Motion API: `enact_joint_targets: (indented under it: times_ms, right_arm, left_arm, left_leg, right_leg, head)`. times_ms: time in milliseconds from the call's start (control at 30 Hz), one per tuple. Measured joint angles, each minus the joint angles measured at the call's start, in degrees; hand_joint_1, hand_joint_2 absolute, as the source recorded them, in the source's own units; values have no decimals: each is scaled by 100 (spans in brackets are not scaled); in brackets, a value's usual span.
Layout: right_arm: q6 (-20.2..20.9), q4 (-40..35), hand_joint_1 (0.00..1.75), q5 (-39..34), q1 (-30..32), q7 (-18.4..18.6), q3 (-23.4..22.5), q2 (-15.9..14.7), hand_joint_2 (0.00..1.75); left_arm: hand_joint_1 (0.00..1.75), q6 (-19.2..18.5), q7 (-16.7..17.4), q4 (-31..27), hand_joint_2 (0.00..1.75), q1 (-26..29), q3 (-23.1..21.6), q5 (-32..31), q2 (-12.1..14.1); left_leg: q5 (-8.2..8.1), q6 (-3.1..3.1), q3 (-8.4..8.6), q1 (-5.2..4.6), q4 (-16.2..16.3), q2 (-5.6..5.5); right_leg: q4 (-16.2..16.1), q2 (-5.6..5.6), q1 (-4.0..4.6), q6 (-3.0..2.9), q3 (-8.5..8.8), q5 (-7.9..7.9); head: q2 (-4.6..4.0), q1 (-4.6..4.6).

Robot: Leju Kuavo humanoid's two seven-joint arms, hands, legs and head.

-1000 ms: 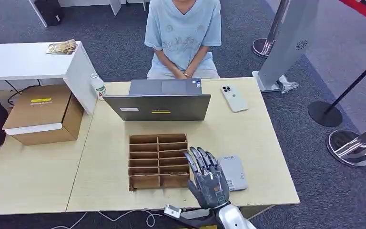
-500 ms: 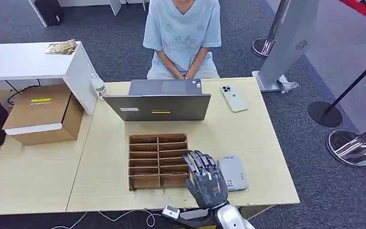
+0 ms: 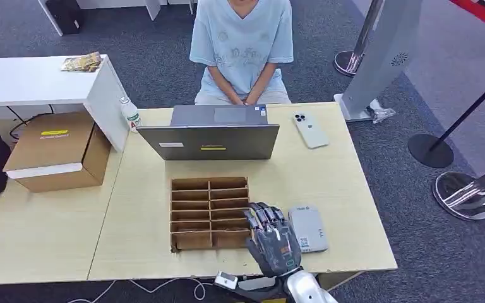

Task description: Pass the card to the sensor for recognition and then transmit it.

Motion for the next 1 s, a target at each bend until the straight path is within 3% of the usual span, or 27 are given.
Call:
enact_joint_targets:
  times_ms: [133,333,500,600,833,1000]
  right_arm:
    - [66,-9,63,0,12,0,0,0,175]
    - [110,-4,77,0,9,-4,2,0,175]
    - [142,0,72,-17,6,-7,7,0,175]
    - [149,2,79,-17,7,-11,15,0,175]
    - [199,39,63,-17,5,-9,17,0,175]
    - [265,50,72,7,5,15,17,22,175]
  left_arm:
    - [0,-4,-9,0,0,0,2,-28,-2]
    - [0,-7,-9,0,0,0,4,-31,-2]
    - [0,-11,-11,0,0,0,7,-42,-2]
    - [0,-20,-13,0,0,0,7,-48,-2]
    - [0,-22,-50,0,0,0,20,-79,-2]
    - [0,-22,-59,0,0,0,57,-105,-2]
  left_leg:
    - [0,0,0,0,0,0]
    - [0,0,0,0,0,0]
    - [0,0,0,0,0,0]
    - [0,0,0,0,0,0]
    - [0,0,0,0,0,0]
    - [0,0,0,0,0,0]
  right_leg:
    - [0,0,0,0,0,0]
    - [0,0,0,0,0,0]
    - [0,0,0,0,0,0]
    - [0,0,0,0,0,0]
    - [0,0,0,0,0,0]
    - [0,0,0,0,0,0]
  head:
    - [0,0]
    - [0,0]
    - [0,0]
    - [0,0]
    - [0,0]
    - [0,0]
